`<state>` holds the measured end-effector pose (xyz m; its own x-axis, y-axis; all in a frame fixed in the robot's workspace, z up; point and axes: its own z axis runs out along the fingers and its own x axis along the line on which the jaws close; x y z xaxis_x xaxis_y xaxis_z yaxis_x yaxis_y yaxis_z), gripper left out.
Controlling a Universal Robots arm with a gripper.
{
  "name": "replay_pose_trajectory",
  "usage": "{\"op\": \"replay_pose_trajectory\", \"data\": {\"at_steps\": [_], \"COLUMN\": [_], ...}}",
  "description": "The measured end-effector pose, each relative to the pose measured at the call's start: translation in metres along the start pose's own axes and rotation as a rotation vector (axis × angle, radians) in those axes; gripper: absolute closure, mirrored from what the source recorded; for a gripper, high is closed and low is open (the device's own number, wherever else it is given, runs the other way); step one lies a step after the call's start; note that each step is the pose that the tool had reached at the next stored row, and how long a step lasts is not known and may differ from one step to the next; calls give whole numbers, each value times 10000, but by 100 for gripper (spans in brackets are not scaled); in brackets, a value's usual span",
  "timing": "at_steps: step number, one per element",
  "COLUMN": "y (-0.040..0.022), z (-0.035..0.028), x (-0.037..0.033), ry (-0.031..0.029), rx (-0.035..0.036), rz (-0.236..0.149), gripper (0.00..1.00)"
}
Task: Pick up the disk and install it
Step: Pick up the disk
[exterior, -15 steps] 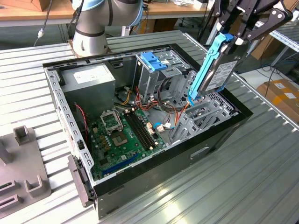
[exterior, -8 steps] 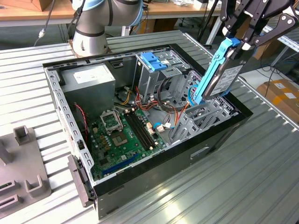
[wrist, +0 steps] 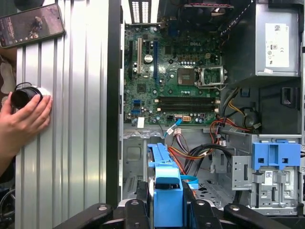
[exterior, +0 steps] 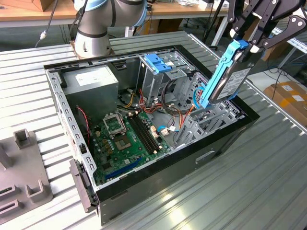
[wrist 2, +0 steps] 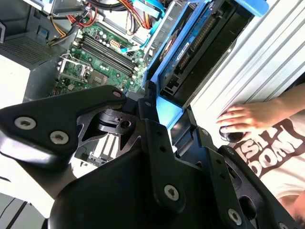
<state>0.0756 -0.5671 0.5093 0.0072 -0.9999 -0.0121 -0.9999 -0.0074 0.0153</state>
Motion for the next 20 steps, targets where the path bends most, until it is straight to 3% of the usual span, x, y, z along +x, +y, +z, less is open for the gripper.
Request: {"op": "replay_pose_trajectory", "data": {"at_steps": [17,20], "y": [0,0], "z": [2,35], "x": [41,60], "ry": [0,-14], "rx": [0,1], "rz": [0,0], "gripper": [64,64]}}
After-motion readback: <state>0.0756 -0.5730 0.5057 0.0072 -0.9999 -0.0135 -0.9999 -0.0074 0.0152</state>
